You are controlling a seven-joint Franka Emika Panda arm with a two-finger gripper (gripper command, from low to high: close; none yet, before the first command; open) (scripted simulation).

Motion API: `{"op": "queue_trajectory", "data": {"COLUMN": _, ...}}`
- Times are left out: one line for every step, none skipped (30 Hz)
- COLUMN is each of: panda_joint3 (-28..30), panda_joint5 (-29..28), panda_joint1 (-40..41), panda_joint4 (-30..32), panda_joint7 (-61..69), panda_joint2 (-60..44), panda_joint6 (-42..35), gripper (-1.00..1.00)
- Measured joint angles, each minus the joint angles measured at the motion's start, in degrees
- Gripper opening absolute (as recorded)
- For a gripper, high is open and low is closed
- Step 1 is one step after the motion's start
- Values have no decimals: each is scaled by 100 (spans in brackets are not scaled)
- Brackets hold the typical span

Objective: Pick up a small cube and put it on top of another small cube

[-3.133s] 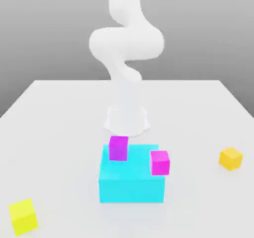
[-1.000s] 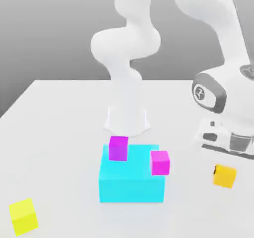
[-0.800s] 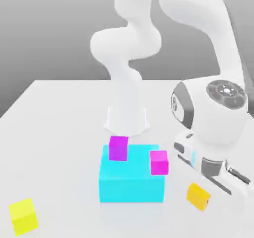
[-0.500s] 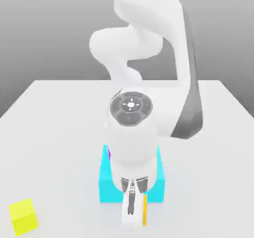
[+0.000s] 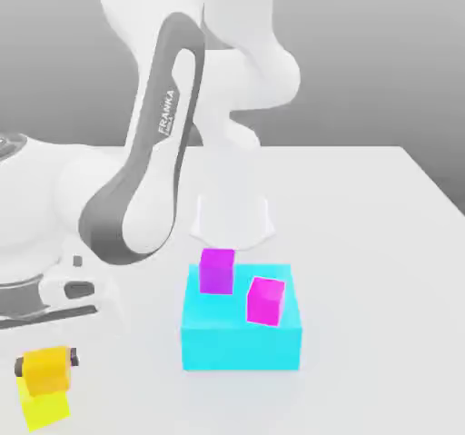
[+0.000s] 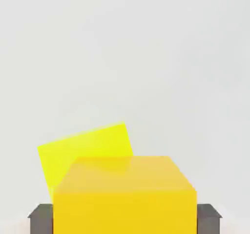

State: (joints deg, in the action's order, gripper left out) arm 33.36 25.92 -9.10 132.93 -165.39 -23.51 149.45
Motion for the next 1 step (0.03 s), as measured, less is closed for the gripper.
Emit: {"op": "queue_trajectory", "data": {"panda_joint3": 0, "panda_joint5": 0, "panda_joint1": 0, "panda_joint4": 0, "panda_joint7": 0, "panda_joint2": 0, "panda_joint6": 0, "gripper": 100}}
